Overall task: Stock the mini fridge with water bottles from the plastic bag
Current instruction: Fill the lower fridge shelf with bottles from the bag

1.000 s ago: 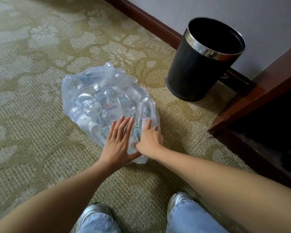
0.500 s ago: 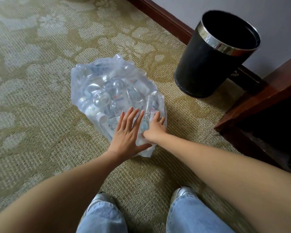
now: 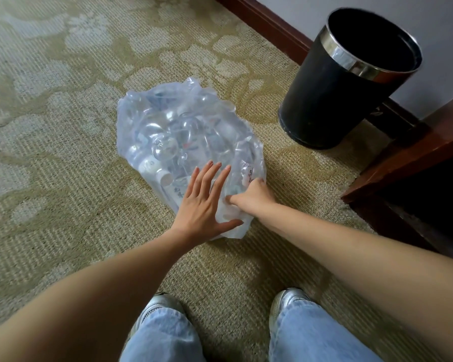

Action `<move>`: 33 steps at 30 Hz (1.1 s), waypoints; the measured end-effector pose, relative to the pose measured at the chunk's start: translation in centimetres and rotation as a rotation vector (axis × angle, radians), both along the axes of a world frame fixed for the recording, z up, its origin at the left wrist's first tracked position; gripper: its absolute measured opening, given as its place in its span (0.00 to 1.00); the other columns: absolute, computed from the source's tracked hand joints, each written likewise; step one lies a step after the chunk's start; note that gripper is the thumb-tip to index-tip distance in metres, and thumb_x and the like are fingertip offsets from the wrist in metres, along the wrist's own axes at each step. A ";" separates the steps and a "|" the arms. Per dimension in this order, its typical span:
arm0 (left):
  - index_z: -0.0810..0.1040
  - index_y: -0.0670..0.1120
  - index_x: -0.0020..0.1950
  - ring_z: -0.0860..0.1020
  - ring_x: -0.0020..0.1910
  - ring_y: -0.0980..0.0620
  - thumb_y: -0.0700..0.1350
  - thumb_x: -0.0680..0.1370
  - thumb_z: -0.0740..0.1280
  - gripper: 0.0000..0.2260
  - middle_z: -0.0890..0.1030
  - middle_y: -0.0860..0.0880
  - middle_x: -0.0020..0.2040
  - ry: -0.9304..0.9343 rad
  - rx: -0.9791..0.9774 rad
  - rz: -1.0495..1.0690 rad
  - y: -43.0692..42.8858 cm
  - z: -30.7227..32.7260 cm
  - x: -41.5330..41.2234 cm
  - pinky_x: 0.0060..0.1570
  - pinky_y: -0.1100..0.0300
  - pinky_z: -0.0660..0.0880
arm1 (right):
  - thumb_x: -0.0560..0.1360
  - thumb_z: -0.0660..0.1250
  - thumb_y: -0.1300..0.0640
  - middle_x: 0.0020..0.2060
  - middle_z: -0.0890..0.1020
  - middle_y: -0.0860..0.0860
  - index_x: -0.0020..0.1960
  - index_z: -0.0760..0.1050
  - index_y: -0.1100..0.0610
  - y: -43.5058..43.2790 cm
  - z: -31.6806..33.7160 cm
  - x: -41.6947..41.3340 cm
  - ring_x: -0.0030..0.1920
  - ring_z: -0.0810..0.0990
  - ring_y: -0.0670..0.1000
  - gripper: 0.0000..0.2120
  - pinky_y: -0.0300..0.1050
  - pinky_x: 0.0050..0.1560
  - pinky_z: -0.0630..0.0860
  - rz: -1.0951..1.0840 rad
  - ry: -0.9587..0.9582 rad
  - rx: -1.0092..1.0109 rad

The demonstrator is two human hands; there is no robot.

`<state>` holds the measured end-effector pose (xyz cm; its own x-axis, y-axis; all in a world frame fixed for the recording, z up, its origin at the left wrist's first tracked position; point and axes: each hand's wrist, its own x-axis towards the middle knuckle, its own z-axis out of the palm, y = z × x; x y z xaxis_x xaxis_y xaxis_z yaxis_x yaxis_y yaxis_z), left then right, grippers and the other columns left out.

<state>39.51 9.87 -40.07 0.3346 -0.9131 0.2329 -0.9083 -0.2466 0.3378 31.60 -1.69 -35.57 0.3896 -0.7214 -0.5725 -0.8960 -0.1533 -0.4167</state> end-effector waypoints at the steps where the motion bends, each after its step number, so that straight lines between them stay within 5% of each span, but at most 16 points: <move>1: 0.51 0.45 0.77 0.51 0.76 0.45 0.70 0.68 0.64 0.47 0.60 0.42 0.75 -0.001 0.007 0.004 0.0 0.0 0.0 0.75 0.47 0.46 | 0.70 0.70 0.41 0.63 0.75 0.57 0.69 0.65 0.62 0.3 0.2 0.4 0.62 0.75 0.57 0.36 0.51 0.61 0.75 0.068 0.095 -0.024; 4: 0.50 0.45 0.77 0.50 0.76 0.46 0.71 0.68 0.63 0.48 0.59 0.41 0.75 -0.007 0.021 0.001 0.0 -0.2 -0.1 0.75 0.47 0.45 | 0.75 0.59 0.35 0.56 0.80 0.58 0.68 0.68 0.63 0.4 0.3 1.4 0.55 0.80 0.57 0.35 0.49 0.59 0.76 0.234 0.306 0.009; 10: 0.50 0.45 0.77 0.50 0.77 0.44 0.71 0.67 0.63 0.48 0.58 0.40 0.76 -0.030 0.042 -0.006 0.0 -0.6 0.2 0.75 0.45 0.46 | 0.79 0.61 0.51 0.36 0.76 0.57 0.70 0.65 0.64 -0.2 -0.3 2.6 0.35 0.76 0.52 0.24 0.43 0.38 0.75 0.037 0.131 0.393; 14: 0.51 0.45 0.77 0.48 0.77 0.43 0.72 0.67 0.61 0.48 0.56 0.40 0.76 -0.040 0.053 -0.011 0.1 -0.7 0.4 0.75 0.45 0.45 | 0.76 0.65 0.44 0.46 0.79 0.57 0.69 0.68 0.61 -1.0 -0.3 2.8 0.54 0.82 0.53 0.28 0.46 0.60 0.77 0.028 0.192 0.553; 17: 0.53 0.46 0.77 0.48 0.76 0.43 0.71 0.67 0.62 0.47 0.57 0.40 0.76 -0.035 0.048 -0.022 0.1 -0.6 0.4 0.74 0.46 0.43 | 0.74 0.68 0.47 0.53 0.79 0.57 0.67 0.70 0.61 -1.4 -0.4 2.7 0.55 0.81 0.52 0.27 0.45 0.62 0.76 0.017 0.177 0.580; 21: 0.58 0.45 0.76 0.48 0.76 0.43 0.70 0.66 0.64 0.46 0.59 0.40 0.75 -0.028 0.031 -0.028 0.2 -0.5 0.3 0.74 0.46 0.43 | 0.76 0.67 0.55 0.40 0.76 0.53 0.67 0.70 0.63 -0.3 -0.6 2.6 0.37 0.76 0.48 0.22 0.37 0.38 0.75 -0.070 0.117 0.603; 23: 0.59 0.45 0.76 0.49 0.76 0.43 0.70 0.66 0.65 0.46 0.60 0.40 0.75 -0.027 0.020 -0.024 0.3 -0.4 0.3 0.74 0.46 0.43 | 0.77 0.65 0.55 0.39 0.75 0.54 0.70 0.65 0.63 0.2 -0.5 2.5 0.37 0.75 0.48 0.25 0.37 0.35 0.74 -0.089 0.086 0.549; 27: 0.61 0.46 0.75 0.50 0.76 0.44 0.69 0.65 0.68 0.46 0.60 0.41 0.75 -0.011 -0.007 -0.022 0.3 -0.3 0.2 0.75 0.46 0.44 | 0.72 0.71 0.53 0.50 0.78 0.56 0.77 0.37 0.61 0.5 -0.5 0.9 0.52 0.80 0.53 0.50 0.45 0.56 0.78 -0.147 -0.064 0.439; 30: 0.60 0.47 0.75 0.50 0.77 0.44 0.69 0.65 0.68 0.45 0.60 0.42 0.75 -0.014 -0.032 -0.030 0.4 -0.4 0.4 0.75 0.47 0.44 | 0.72 0.71 0.51 0.45 0.78 0.53 0.78 0.42 0.58 0.7 0.3 -0.2 0.45 0.81 0.51 0.47 0.42 0.45 0.80 -0.147 -0.143 0.405; 33: 0.58 0.49 0.75 0.51 0.77 0.45 0.68 0.64 0.69 0.45 0.59 0.42 0.75 0.008 -0.059 -0.040 0.6 -0.4 0.7 0.75 0.47 0.46 | 0.73 0.69 0.56 0.42 0.77 0.53 0.74 0.56 0.60 0.6 1.4 -0.3 0.37 0.80 0.49 0.34 0.39 0.37 0.79 -0.217 -0.248 0.538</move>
<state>40.22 10.46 -40.47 0.3004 -0.9106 0.2838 -0.9141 -0.1899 0.3583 31.34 -1.10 -34.20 0.4342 -0.4353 -0.7887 -0.7501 0.3101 -0.5841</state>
